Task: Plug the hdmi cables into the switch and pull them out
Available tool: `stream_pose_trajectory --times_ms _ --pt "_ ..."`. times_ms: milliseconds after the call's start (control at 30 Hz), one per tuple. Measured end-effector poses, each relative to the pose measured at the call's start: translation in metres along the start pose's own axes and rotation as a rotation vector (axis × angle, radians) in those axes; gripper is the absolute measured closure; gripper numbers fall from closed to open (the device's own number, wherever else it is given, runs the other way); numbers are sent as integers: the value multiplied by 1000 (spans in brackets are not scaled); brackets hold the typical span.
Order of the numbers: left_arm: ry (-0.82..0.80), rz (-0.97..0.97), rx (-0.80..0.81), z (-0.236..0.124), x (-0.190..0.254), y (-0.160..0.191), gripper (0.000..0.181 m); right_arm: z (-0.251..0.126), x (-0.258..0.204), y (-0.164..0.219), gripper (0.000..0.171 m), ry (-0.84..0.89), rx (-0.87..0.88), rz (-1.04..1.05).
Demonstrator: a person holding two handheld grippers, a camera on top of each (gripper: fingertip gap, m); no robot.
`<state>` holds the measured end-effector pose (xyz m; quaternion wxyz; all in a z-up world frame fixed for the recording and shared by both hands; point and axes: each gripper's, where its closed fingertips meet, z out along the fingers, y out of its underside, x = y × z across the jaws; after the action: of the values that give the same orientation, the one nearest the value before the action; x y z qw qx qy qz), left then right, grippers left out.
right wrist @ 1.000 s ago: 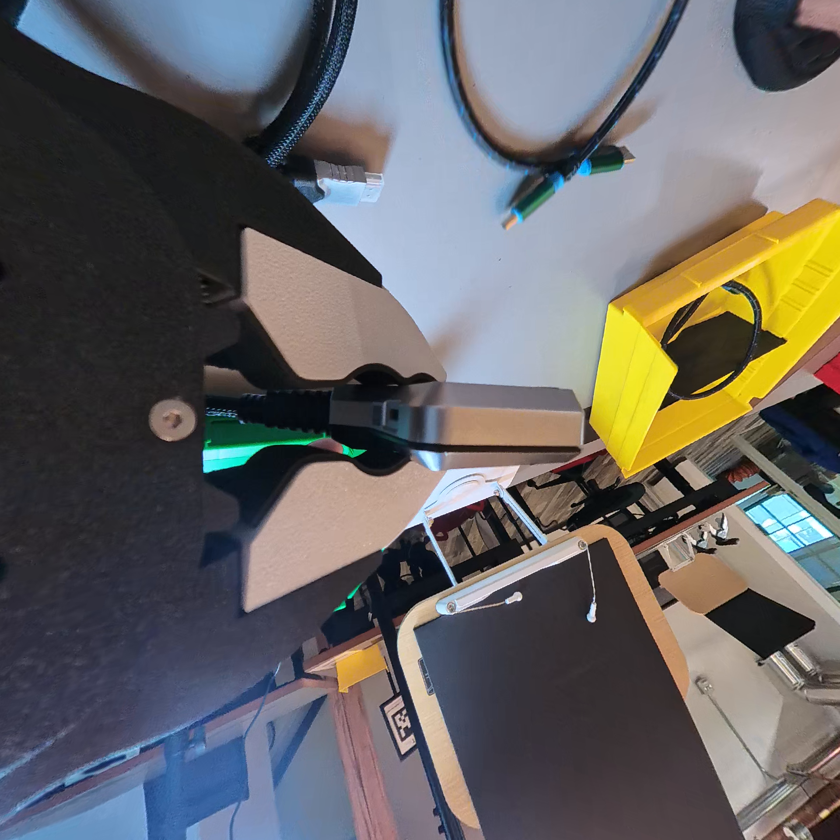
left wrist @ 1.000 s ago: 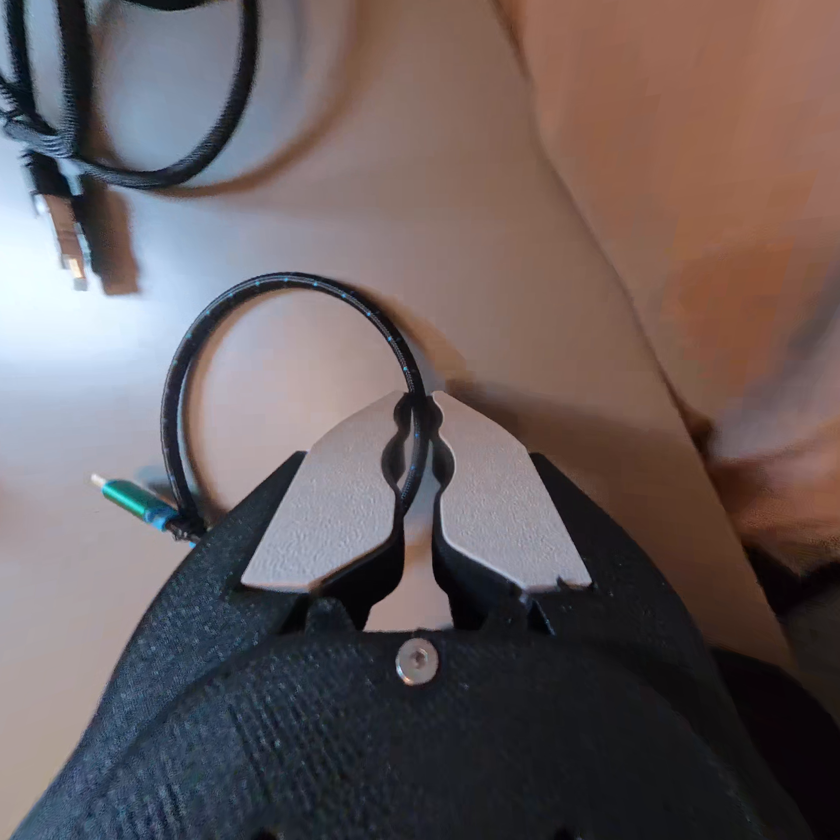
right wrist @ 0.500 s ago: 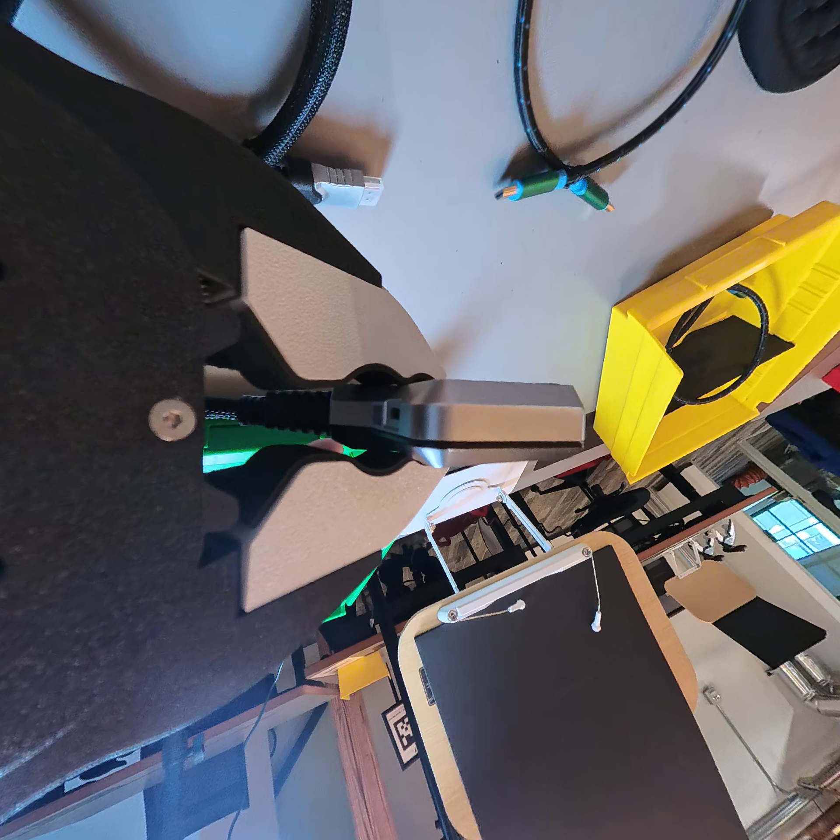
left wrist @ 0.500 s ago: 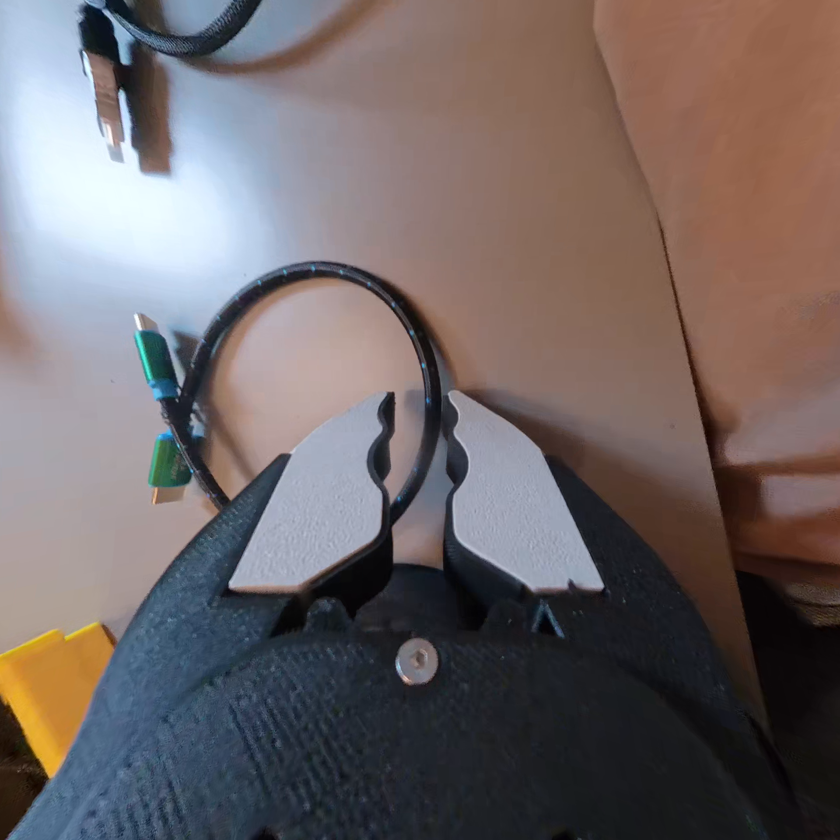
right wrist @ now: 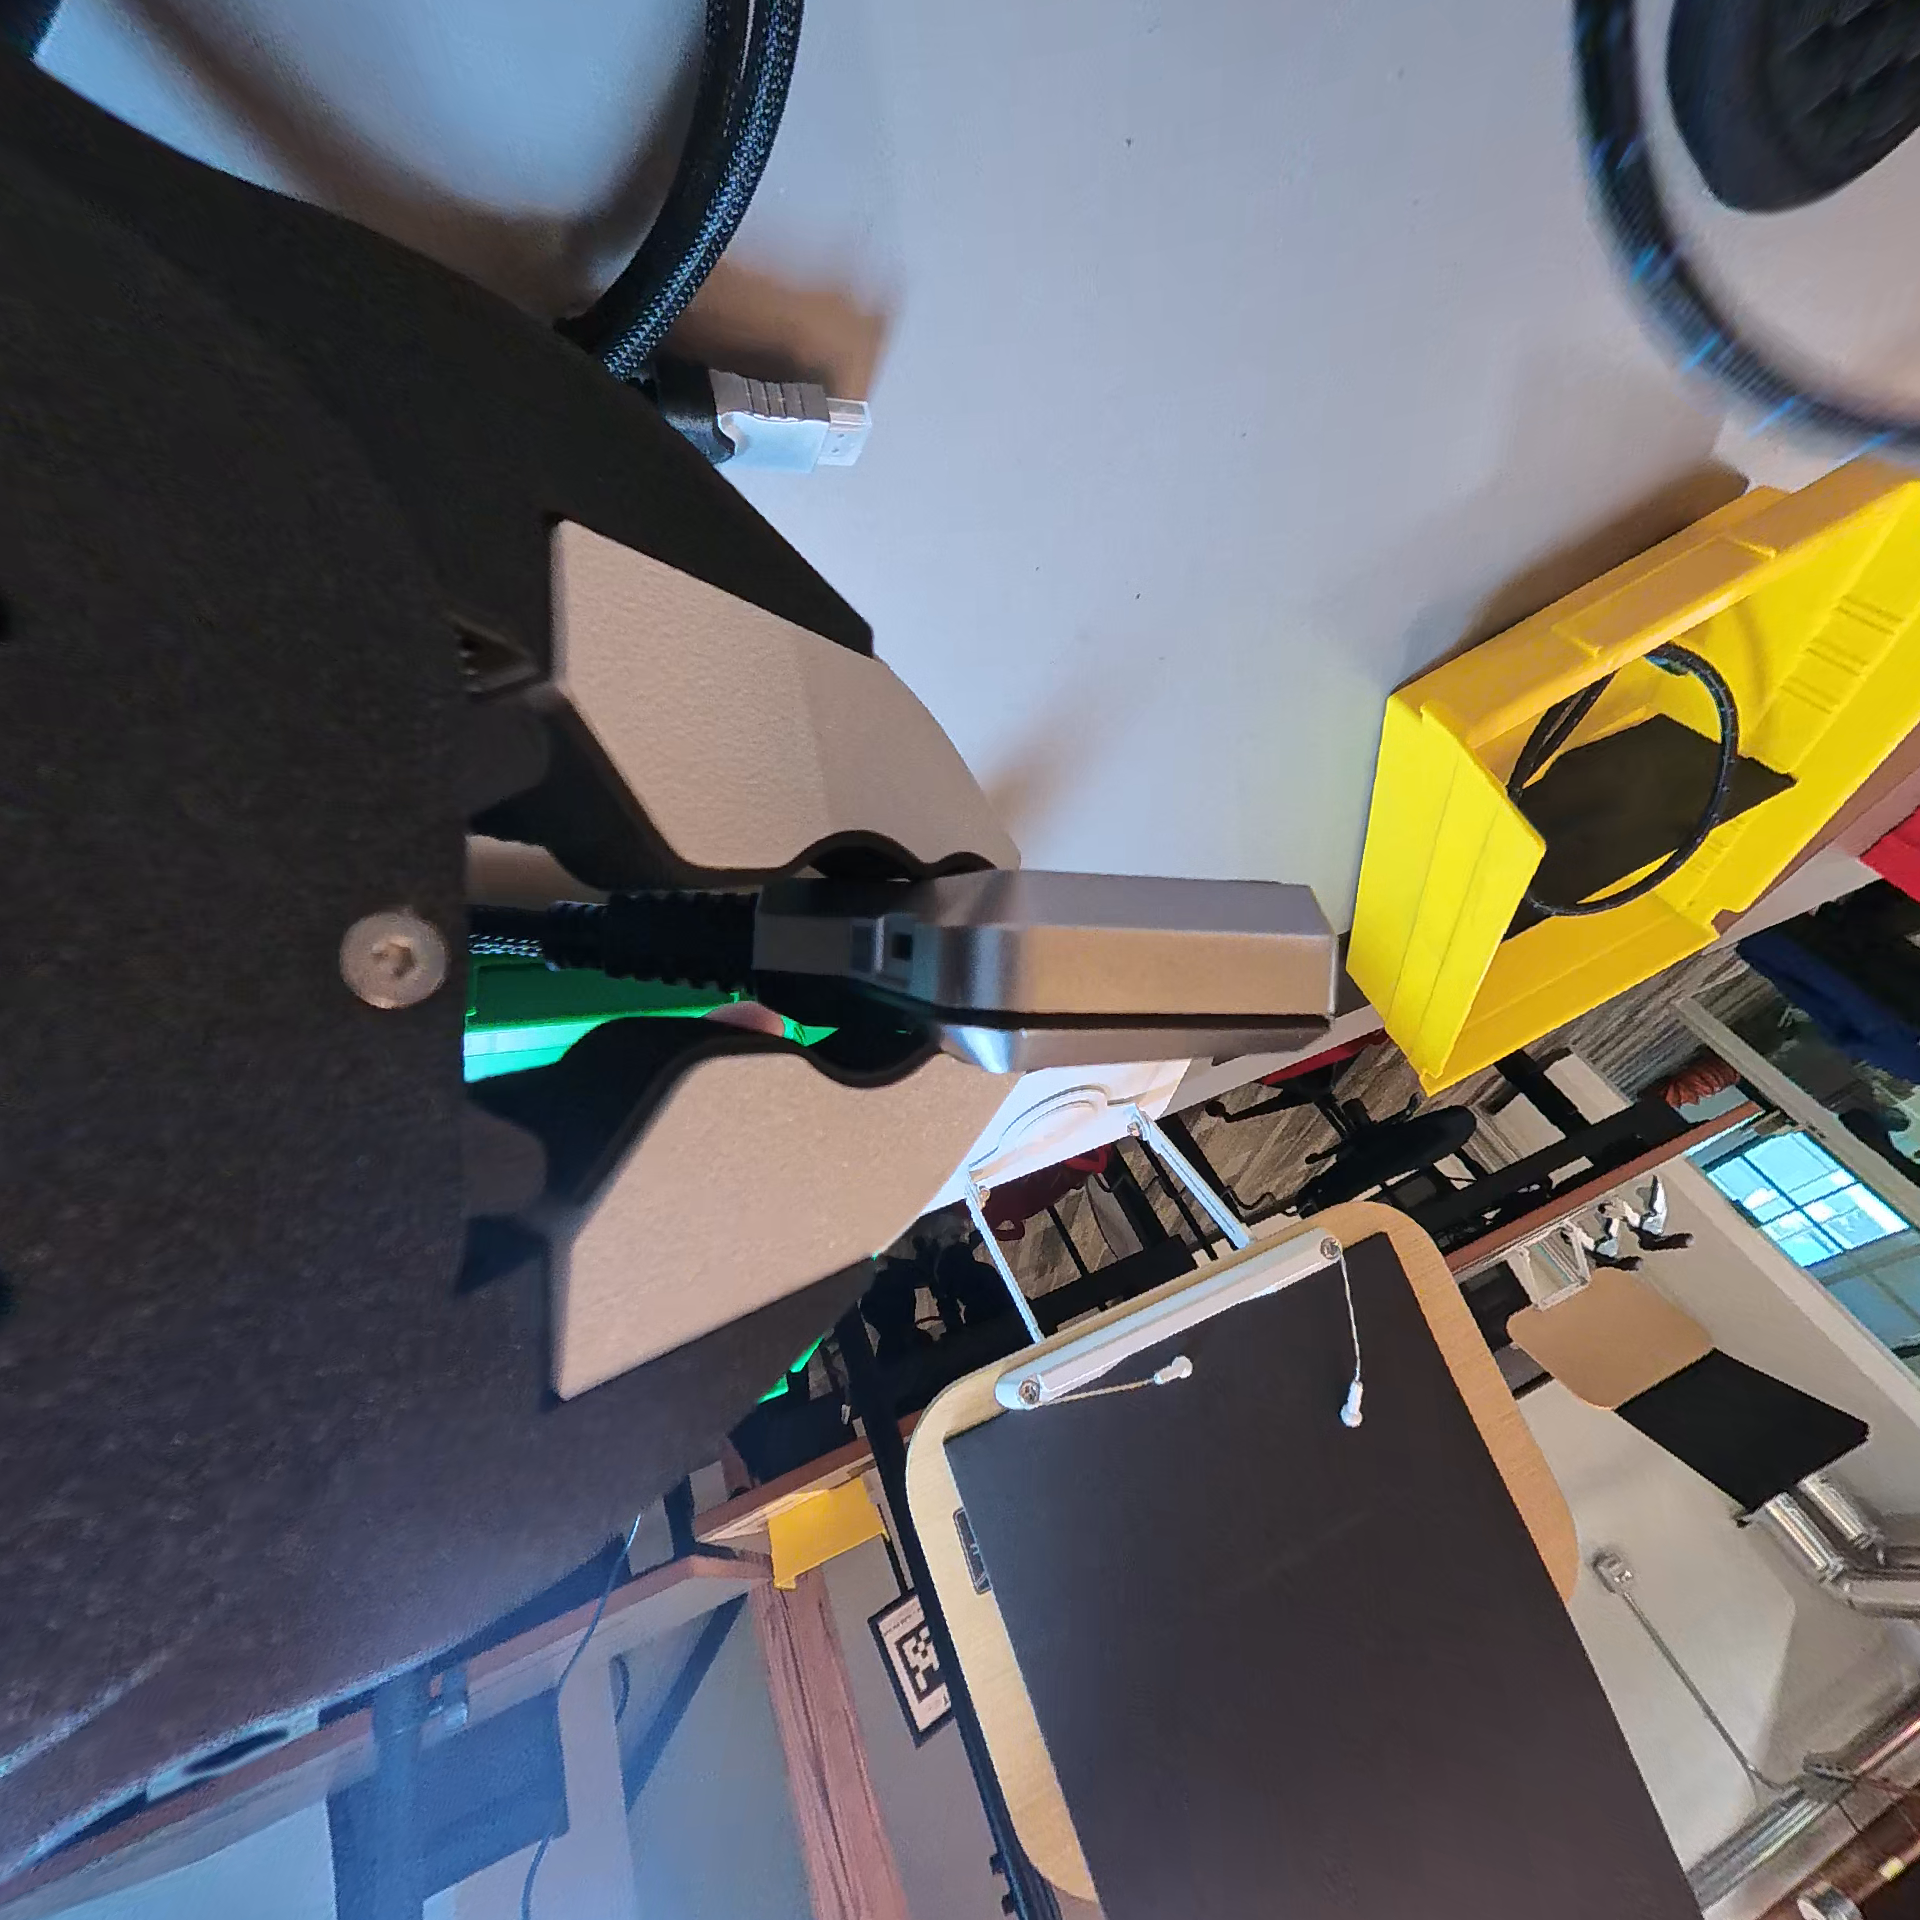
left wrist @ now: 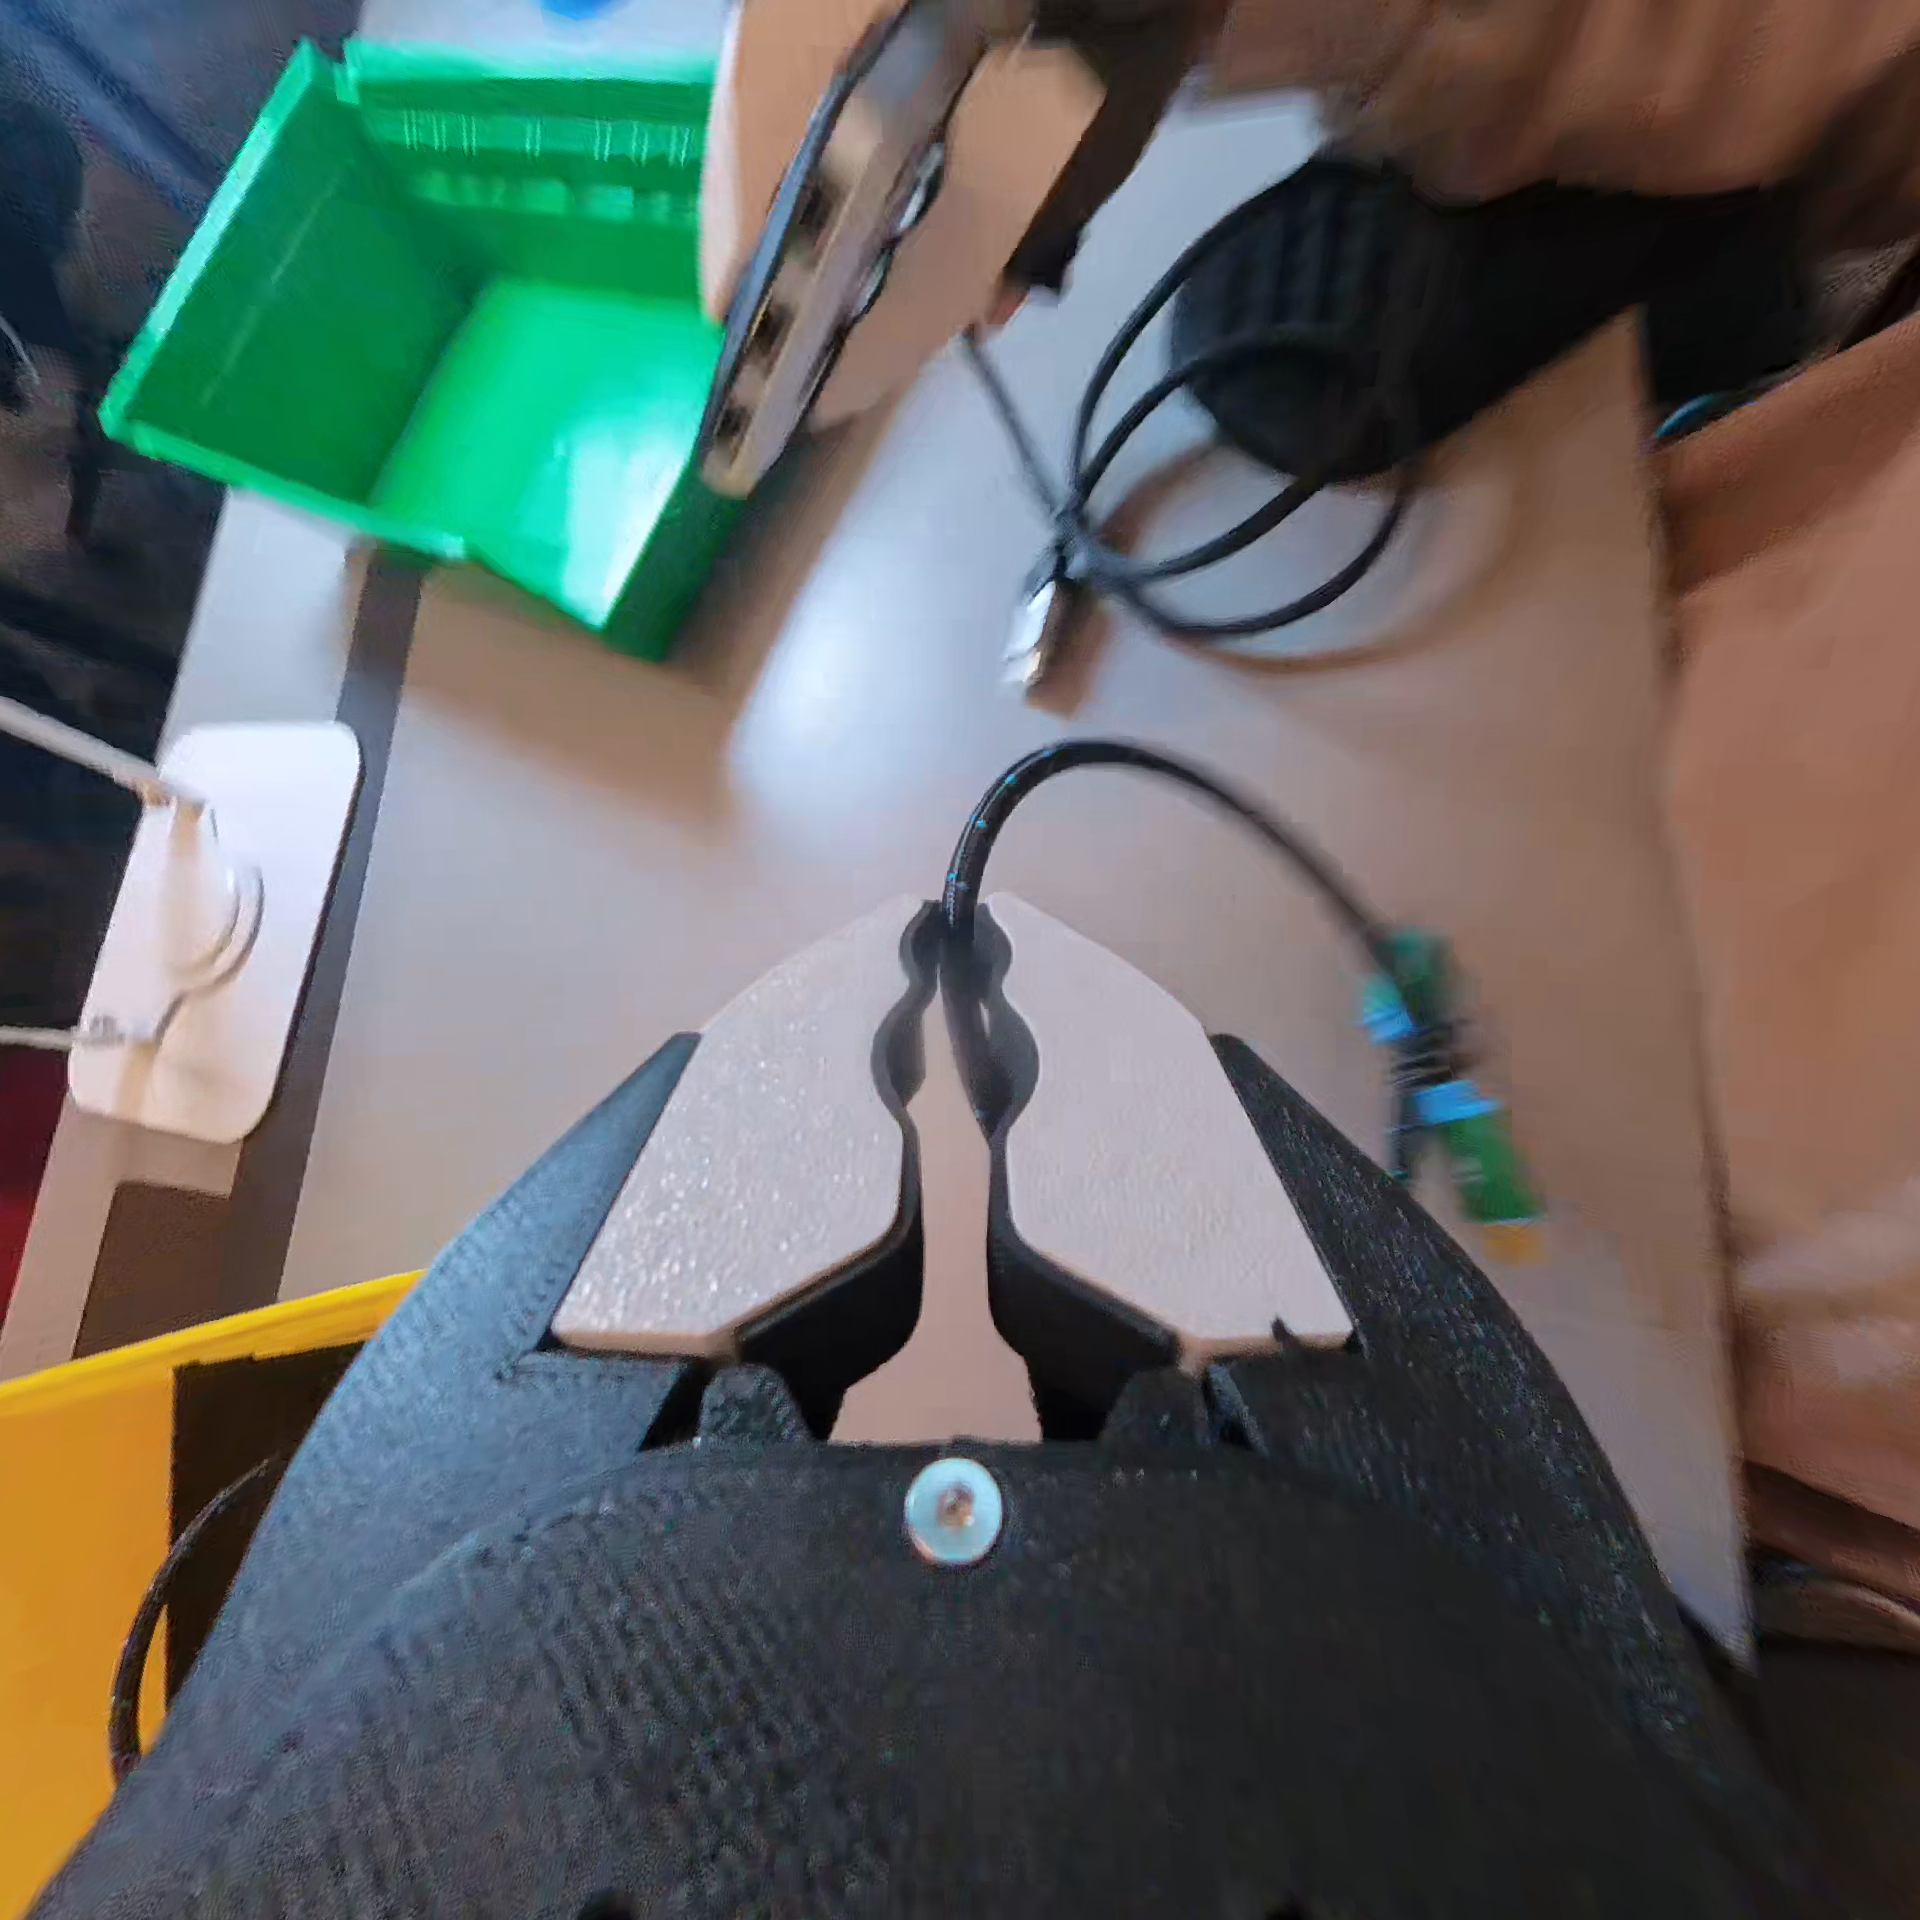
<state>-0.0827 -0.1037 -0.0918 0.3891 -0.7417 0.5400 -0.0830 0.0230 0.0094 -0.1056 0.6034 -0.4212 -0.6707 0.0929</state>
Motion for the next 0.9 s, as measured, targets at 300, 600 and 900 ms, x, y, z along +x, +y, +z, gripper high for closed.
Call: stream_pose_trajectory --times_ms 300,600,900 --pt "-27 -204 -186 72 -56 98 159 -2 3 7 148 -1 3 23" --pt "187 -223 -102 102 36 62 147 0 -4 1 148 -14 11 -32" --pt "131 -185 -207 143 37 69 163 2 -11 5 147 -42 9 -46"
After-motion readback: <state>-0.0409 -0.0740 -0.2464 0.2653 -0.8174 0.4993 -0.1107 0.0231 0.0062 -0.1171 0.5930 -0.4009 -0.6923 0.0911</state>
